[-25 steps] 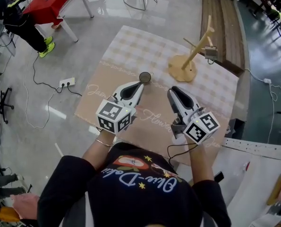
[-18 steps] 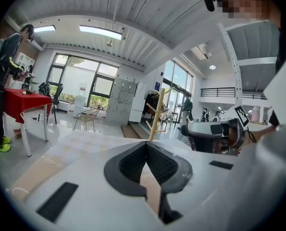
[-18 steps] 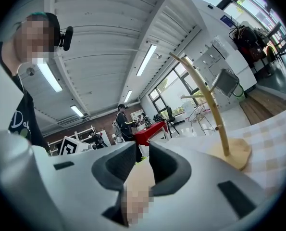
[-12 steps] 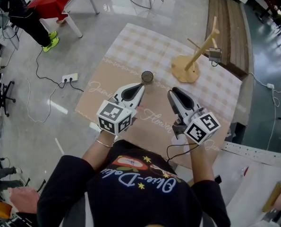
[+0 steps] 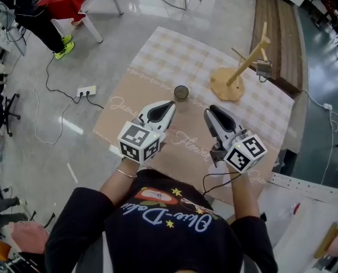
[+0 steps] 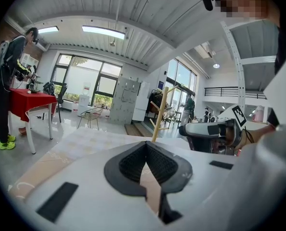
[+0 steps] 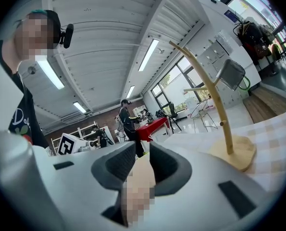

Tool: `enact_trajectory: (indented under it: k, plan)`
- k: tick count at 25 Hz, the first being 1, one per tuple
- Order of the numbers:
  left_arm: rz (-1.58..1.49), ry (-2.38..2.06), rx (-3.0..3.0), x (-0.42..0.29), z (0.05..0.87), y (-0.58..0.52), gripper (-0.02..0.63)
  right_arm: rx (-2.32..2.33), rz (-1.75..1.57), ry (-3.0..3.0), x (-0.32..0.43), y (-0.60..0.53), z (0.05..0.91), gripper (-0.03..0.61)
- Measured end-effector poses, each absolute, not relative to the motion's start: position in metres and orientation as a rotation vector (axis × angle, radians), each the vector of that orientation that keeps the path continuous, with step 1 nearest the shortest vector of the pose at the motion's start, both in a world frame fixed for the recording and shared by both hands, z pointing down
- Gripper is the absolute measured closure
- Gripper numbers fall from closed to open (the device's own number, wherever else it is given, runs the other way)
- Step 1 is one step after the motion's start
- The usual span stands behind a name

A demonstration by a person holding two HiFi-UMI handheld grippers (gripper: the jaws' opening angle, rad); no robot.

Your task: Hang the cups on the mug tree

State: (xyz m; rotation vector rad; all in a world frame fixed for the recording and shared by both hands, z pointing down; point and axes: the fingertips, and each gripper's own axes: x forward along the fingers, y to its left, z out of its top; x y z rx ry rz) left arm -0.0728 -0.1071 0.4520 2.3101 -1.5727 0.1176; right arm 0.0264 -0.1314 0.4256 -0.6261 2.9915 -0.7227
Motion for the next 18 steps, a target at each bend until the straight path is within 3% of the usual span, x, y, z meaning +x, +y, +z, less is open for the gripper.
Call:
enact_trajectory:
  k: [18]
  plan:
    - [0.162, -1.515, 2.318, -0.067, 0.473, -0.125, 0.606, -0.620, -0.744, 3.014, 0.019, -0.152, 0.440, 0.472]
